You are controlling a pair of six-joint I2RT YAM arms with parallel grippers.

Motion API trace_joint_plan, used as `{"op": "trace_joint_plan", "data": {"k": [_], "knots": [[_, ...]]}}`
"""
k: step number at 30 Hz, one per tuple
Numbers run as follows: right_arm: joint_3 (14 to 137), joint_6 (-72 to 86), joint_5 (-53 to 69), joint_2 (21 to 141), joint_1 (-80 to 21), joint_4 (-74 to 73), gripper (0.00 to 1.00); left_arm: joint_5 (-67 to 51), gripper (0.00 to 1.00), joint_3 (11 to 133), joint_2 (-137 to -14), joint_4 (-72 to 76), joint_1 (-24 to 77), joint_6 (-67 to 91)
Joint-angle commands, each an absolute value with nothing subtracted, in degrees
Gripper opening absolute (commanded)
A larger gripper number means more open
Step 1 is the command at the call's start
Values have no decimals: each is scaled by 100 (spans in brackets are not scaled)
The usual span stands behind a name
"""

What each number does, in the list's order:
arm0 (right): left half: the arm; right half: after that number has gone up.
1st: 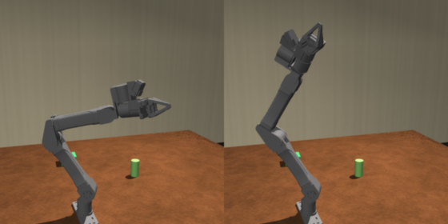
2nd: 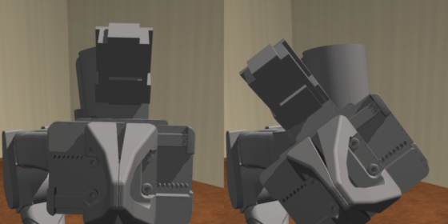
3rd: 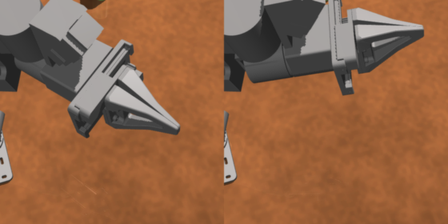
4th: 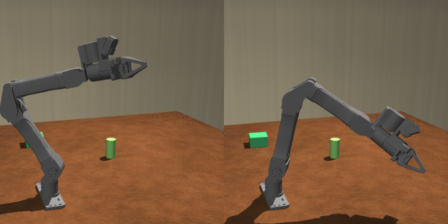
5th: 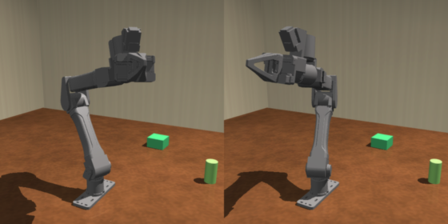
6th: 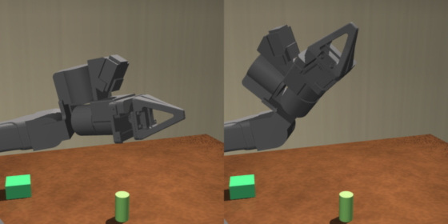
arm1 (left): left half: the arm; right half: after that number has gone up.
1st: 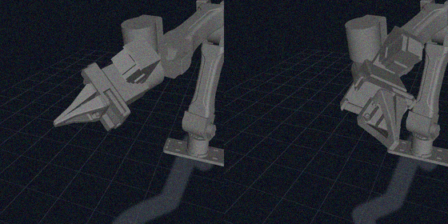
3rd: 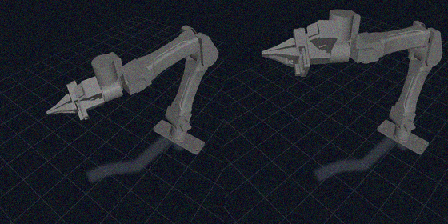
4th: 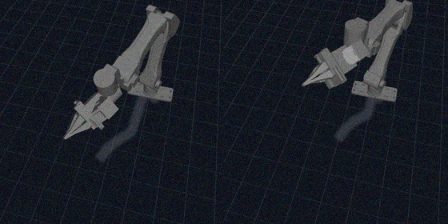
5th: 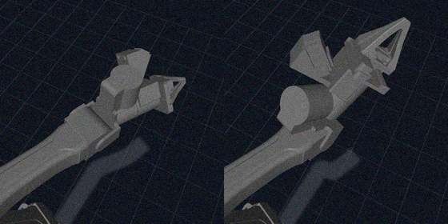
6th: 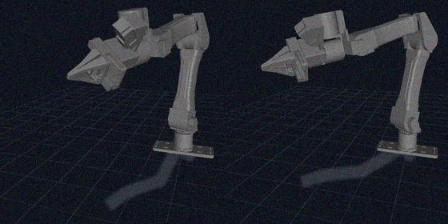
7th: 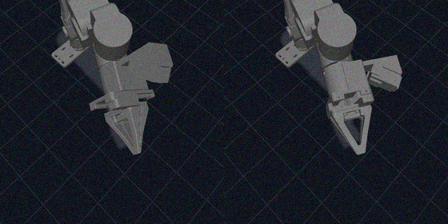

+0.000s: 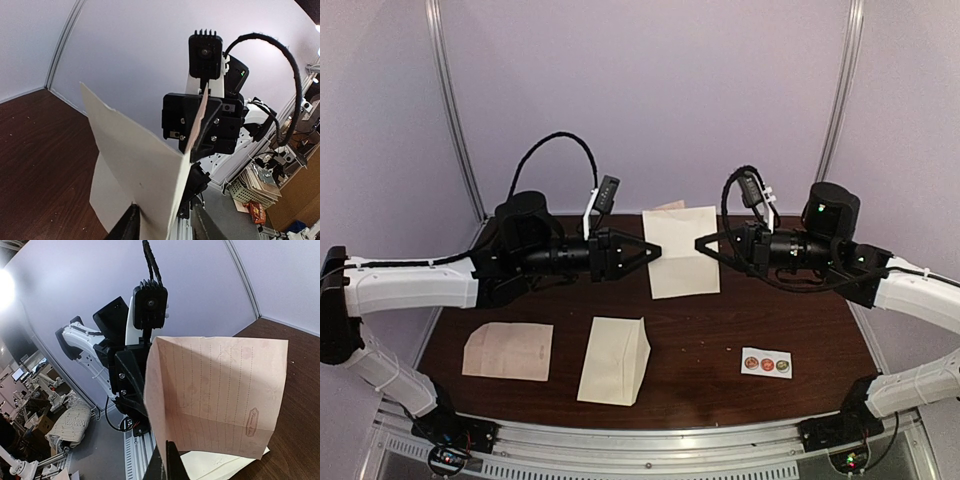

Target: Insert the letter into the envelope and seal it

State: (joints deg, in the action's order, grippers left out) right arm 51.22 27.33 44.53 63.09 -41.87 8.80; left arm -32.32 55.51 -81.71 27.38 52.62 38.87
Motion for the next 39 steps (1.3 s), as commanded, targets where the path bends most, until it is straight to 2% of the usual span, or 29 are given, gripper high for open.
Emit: {"op": "trace_joint_plan", "data": {"k": [1, 11, 14, 15, 20, 21, 25, 33, 36, 39], "knots": [[5115, 2675, 4284, 6304, -4177, 1003, 0, -3346, 32, 5713, -8222, 2994, 5295, 3865], [5100, 2642, 3903, 6296, -4167, 923, 0, -3343, 1, 5726, -8256, 2900, 5299, 3849], [5132, 2590, 3613, 6219, -4174, 776, 2, -3290, 0, 5692, -8253, 2922, 5300, 3879], [5126, 2585, 3504, 6177, -4168, 736, 9, -3274, 0, 5675, -8254, 2937, 5300, 3895], [4985, 2672, 3204, 5923, -4103, 809, 53, -3231, 0, 5514, -8191, 3217, 5299, 4026], [4953, 2694, 3161, 5882, -4078, 816, 58, -3231, 0, 5485, -8169, 3271, 5299, 4033], [4695, 2932, 3040, 5716, -3860, 1036, 66, -3167, 0, 5368, -8044, 3355, 5296, 4026], [4185, 3546, 4231, 5737, -3689, 2201, 89, -3134, 0, 5439, -7871, 3032, 5293, 3900], [4184, 3611, 4619, 5723, -3696, 2394, 94, -3137, 0, 5568, -7868, 2813, 5299, 3799], [4155, 3685, 4726, 5704, -3706, 2535, 94, -3210, 0, 5718, -7896, 2573, 5295, 3674]]}}
